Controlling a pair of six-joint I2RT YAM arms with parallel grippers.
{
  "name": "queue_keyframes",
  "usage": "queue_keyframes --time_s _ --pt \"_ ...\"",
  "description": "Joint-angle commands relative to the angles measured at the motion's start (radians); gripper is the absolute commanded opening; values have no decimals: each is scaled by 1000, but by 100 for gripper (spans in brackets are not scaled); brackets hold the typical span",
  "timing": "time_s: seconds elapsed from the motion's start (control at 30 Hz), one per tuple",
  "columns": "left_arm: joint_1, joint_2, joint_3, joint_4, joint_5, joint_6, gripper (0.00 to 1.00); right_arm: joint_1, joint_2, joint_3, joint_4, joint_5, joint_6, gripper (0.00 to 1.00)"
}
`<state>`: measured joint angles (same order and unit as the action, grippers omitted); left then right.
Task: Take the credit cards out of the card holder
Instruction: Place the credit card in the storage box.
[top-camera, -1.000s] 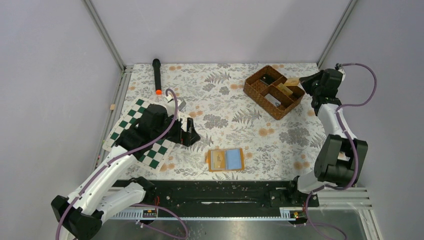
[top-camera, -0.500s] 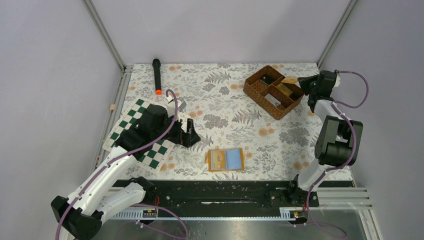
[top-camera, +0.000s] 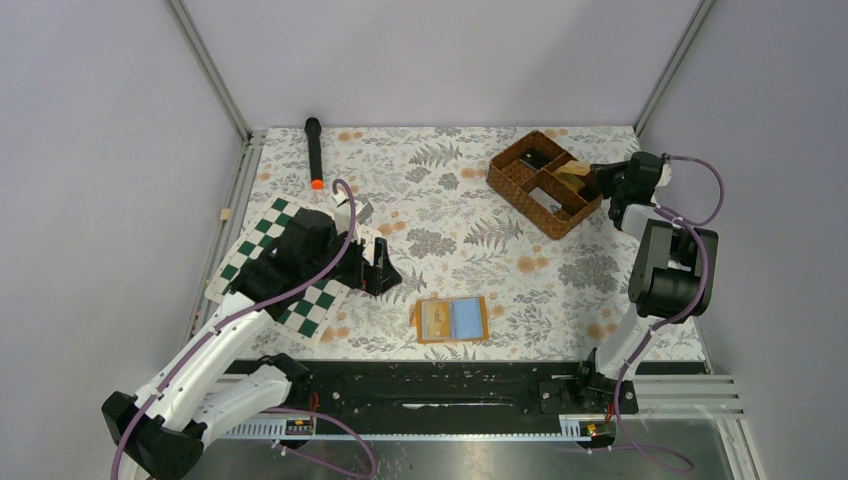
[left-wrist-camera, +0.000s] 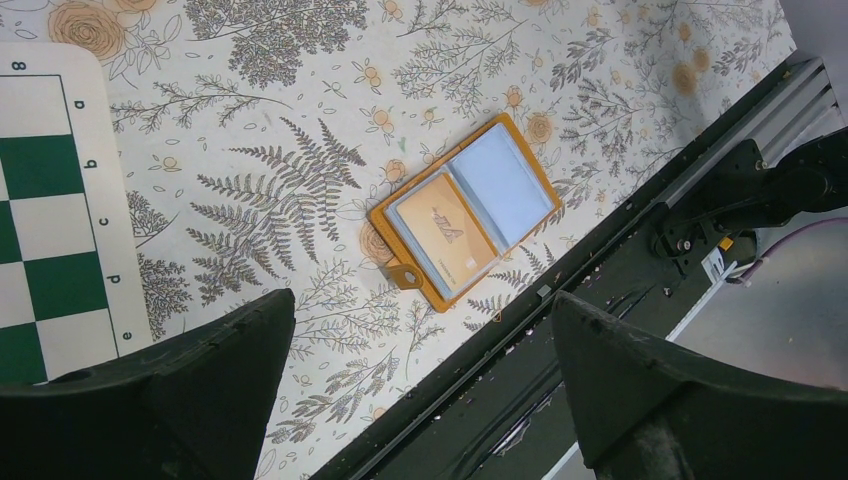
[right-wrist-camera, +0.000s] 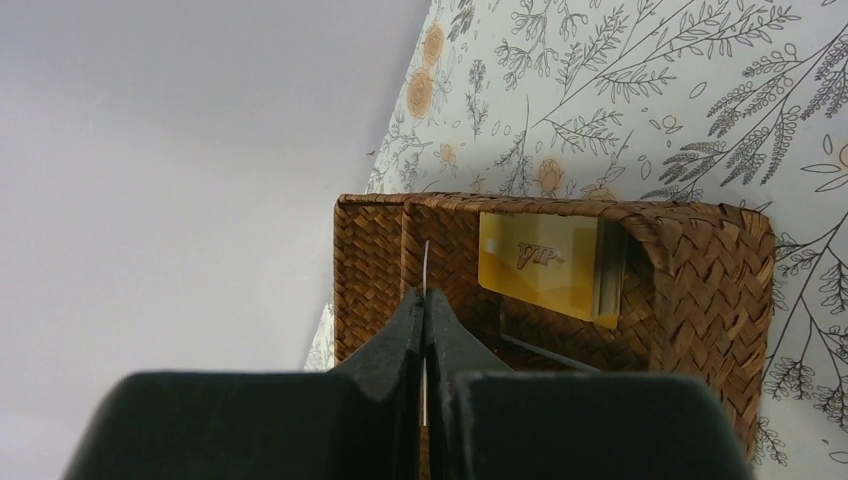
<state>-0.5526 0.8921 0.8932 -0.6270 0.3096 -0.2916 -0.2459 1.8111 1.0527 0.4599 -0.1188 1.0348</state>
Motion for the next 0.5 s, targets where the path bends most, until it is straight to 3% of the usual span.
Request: queue_keyframes --time_s 0.0,0.47 --pt "2 -8 -1 44 19 12 99 15 19 15 67 32 16 0" --pt "2 -9 0 35 -8 20 99 66 121 36 172 133 59 0"
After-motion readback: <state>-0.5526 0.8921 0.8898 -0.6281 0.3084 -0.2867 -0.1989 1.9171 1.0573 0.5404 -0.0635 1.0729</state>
